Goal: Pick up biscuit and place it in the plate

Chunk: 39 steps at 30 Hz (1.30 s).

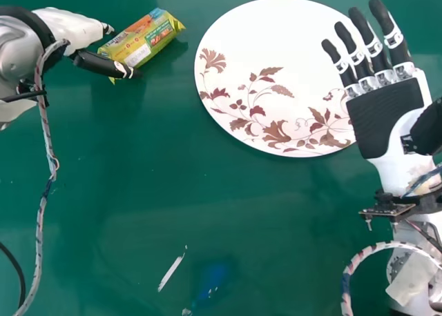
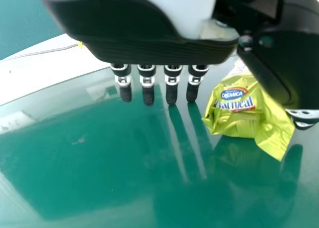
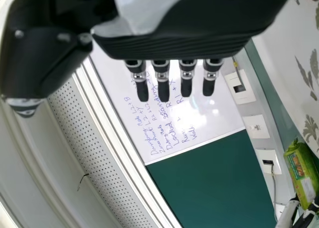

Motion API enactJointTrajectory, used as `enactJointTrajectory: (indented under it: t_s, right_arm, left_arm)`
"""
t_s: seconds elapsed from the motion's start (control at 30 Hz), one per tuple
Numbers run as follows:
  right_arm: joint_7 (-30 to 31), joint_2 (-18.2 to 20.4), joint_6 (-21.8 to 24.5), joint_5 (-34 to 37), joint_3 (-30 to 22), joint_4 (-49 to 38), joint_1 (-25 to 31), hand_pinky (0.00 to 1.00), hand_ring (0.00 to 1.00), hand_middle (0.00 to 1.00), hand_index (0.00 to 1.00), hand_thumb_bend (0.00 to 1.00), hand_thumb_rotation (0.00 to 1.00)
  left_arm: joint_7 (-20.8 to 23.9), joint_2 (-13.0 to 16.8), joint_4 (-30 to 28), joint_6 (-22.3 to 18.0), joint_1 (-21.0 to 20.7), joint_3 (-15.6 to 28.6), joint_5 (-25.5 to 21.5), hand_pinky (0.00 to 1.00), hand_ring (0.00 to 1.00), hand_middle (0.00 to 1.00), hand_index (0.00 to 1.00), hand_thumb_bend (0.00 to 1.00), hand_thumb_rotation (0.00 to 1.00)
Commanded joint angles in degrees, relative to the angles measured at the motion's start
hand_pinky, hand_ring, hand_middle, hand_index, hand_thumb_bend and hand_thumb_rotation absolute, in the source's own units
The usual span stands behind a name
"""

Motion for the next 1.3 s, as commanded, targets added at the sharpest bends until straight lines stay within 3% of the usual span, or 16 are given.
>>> enactJointTrajectory:
  t_s: [0.0, 0.07, 0.1, 0.17, 0.2, 0.23, 0.3, 0.33, 0.43, 0.57, 0.77, 0.87, 1.27]
  right_arm:
    - [-1.7, 1.3, -1.8, -0.9, -0.5, -1.2, 0.1, 1.0, 1.0, 1.0, 1.0, 1.0, 0.55]
    - [-4.1, 2.7, -3.9, -3.1, -0.6, -1.3, -0.1, 1.0, 1.0, 1.0, 1.0, 1.0, 0.55]
    - [-5.1, 3.7, -4.8, -3.3, -0.6, -1.2, -0.4, 1.0, 1.0, 1.0, 1.0, 1.0, 0.55]
    - [-5.3, 5.4, -6.6, -2.2, -0.6, -0.3, -1.4, 1.0, 1.0, 1.0, 1.0, 1.0, 0.54]
    - [-5.4, 6.2, -7.6, -2.2, -0.5, 0.0, -1.9, 1.0, 1.0, 1.0, 1.0, 1.0, 0.54]
    - [-5.4, 6.7, -8.5, -2.3, -0.4, 0.4, -2.3, 1.0, 1.0, 1.0, 1.0, 1.0, 0.55]
    - [-5.5, 7.5, -10.3, -3.3, -0.3, 0.8, -2.7, 1.0, 1.0, 1.0, 1.0, 1.0, 0.55]
    - [-5.5, 7.7, -11.3, -3.7, -0.3, 1.1, -2.8, 1.0, 1.0, 1.0, 1.0, 1.0, 0.55]
    - [-5.5, 8.3, -13.7, -4.7, -0.2, 2.3, -3.2, 1.0, 1.0, 1.0, 1.0, 1.0, 0.55]
    - [-5.1, 7.8, -14.8, -5.2, 0.1, 2.6, -3.1, 1.0, 1.0, 1.0, 0.98, 1.0, 0.54]
    - [-5.0, 7.3, -14.4, -5.0, 0.4, 2.4, -2.8, 0.79, 0.85, 0.89, 0.89, 1.0, 0.56]
    - [-4.8, 7.2, -13.9, -4.5, 0.6, 2.1, -2.6, 0.75, 0.82, 0.88, 0.88, 1.0, 0.56]
    - [-5.6, 6.8, -13.4, -5.0, 0.9, 1.5, -2.5, 0.78, 0.83, 0.87, 0.87, 0.98, 0.54]
  left_arm:
    - [-2.7, 0.2, 2.2, 0.1, 2.6, -1.7, 1.1, 0.63, 0.79, 0.95, 0.99, 1.0, 0.57]
    - [-2.5, -0.2, 2.6, 0.1, 2.6, -1.8, 1.4, 0.46, 0.59, 0.77, 0.89, 1.0, 0.5]
    - [-2.4, -0.4, 2.9, 0.2, 2.5, -1.8, 1.5, 0.4, 0.5, 0.66, 0.79, 1.0, 0.45]
    - [-2.4, -0.7, 3.3, 0.4, 2.4, -2.1, 1.8, 0.33, 0.41, 0.52, 0.61, 0.99, 0.29]
    - [-2.3, -0.8, 3.4, 0.4, 2.3, -2.3, 2.0, 0.3, 0.35, 0.43, 0.54, 0.76, 0.21]
    - [-2.3, -0.9, 3.5, 0.3, 2.2, -2.5, 2.4, 0.27, 0.29, 0.35, 0.51, 0.64, 0.17]
    - [-2.4, -1.2, 3.5, 0.2, 2.1, -2.8, 3.2, 0.23, 0.23, 0.27, 0.48, 0.54, 0.13]
    - [-2.5, -1.3, 3.5, 0.1, 2.0, -2.9, 3.5, 0.22, 0.22, 0.26, 0.48, 0.53, 0.13]
    - [-3.5, -2.2, 3.6, 0.4, 1.5, -3.3, 4.0, 0.23, 0.22, 0.41, 0.51, 0.52, 0.01]
    - [-5.0, -3.0, 4.2, 0.4, 0.7, -3.6, 3.8, 0.24, 0.23, 0.42, 0.51, 0.52, 0.0]
    - [-6.3, -2.3, 3.1, -1.1, -0.1, -5.0, 5.4, 0.24, 0.24, 0.42, 0.51, 0.52, 0.0]
    - [-6.9, -2.0, 1.9, -1.7, 0.0, -5.0, 5.9, 0.24, 0.24, 0.42, 0.51, 0.52, 0.0]
    - [-9.1, -1.0, -7.3, -0.5, 2.0, -1.2, 5.9, 0.23, 0.23, 0.42, 0.51, 0.52, 0.0]
